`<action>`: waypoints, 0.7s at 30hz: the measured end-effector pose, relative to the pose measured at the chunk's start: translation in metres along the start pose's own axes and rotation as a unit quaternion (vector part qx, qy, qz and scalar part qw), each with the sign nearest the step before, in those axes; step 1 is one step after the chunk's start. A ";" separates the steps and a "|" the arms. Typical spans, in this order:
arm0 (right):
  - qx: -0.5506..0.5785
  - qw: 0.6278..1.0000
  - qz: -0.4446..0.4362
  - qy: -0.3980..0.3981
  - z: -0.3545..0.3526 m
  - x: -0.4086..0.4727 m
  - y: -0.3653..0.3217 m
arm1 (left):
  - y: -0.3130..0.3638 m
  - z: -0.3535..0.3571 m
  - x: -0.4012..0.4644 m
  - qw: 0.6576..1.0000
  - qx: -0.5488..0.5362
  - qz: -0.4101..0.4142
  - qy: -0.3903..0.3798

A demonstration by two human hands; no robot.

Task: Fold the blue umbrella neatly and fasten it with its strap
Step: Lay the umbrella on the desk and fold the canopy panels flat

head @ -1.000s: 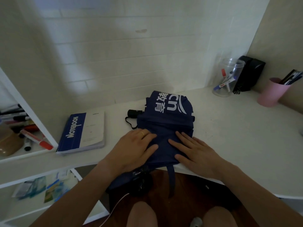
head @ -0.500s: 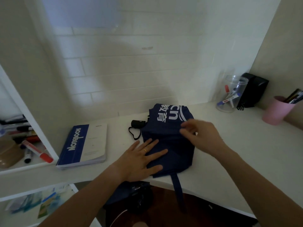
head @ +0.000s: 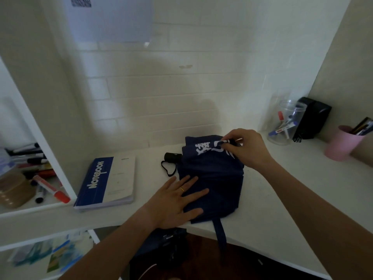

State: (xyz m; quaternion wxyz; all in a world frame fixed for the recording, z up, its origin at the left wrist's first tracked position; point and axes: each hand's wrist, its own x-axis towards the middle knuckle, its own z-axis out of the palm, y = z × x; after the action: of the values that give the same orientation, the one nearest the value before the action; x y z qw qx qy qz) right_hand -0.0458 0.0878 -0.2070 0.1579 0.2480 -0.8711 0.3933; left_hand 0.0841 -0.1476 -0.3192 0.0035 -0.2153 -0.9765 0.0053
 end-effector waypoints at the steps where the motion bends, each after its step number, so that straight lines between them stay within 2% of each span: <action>1: 0.015 1.000 -0.007 0.001 -0.004 -0.010 -0.004 | 0.000 0.000 0.000 1.000 0.001 0.001 0.006; 5: 0.013 0.997 -0.067 0.021 -0.014 -0.056 -0.016 | 0.000 0.005 -0.001 0.999 0.017 0.008 0.041; 8: -0.071 0.989 -0.130 0.011 -0.007 -0.092 -0.012 | 0.000 0.006 -0.003 0.995 0.031 0.028 0.089; 10: -0.115 0.983 -0.143 -0.005 -0.001 -0.110 -0.004 | 0.006 0.005 -0.008 0.990 0.027 0.030 0.132; 12: -0.132 0.979 -0.153 -0.018 0.004 -0.124 0.004 | 0.016 0.007 -0.020 0.982 -0.021 -0.008 0.187; 14: -0.142 0.976 -0.166 -0.020 0.009 -0.134 0.010 | 0.029 0.006 -0.034 0.959 -0.090 -0.073 0.259; 16: -0.143 0.974 -0.176 -0.016 0.013 -0.140 0.014 | 0.042 -0.005 -0.040 0.906 -0.231 -0.186 0.304; 18: -0.145 0.972 -0.183 -0.012 0.015 -0.144 0.014 | 0.051 -0.022 -0.037 0.794 -0.442 -0.284 0.307; 19: -0.149 0.971 -0.188 -0.012 0.016 -0.146 0.014 | 0.054 -0.029 -0.032 0.740 -0.516 -0.307 0.303; 20: -0.152 0.969 -0.194 -0.011 0.017 -0.148 0.015 | 0.056 -0.033 -0.027 0.712 -0.551 -0.313 0.302; 21: -0.152 0.967 -0.202 -0.011 0.018 -0.150 0.015 | 0.058 -0.037 -0.024 0.708 -0.559 -0.308 0.303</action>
State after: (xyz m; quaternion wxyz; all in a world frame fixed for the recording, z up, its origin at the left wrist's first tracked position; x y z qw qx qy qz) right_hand 0.0681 0.1289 -0.2979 0.2601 0.3959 -0.8545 0.2131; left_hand 0.1305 -0.1044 -0.2834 0.1792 0.1452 -0.7595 -0.6082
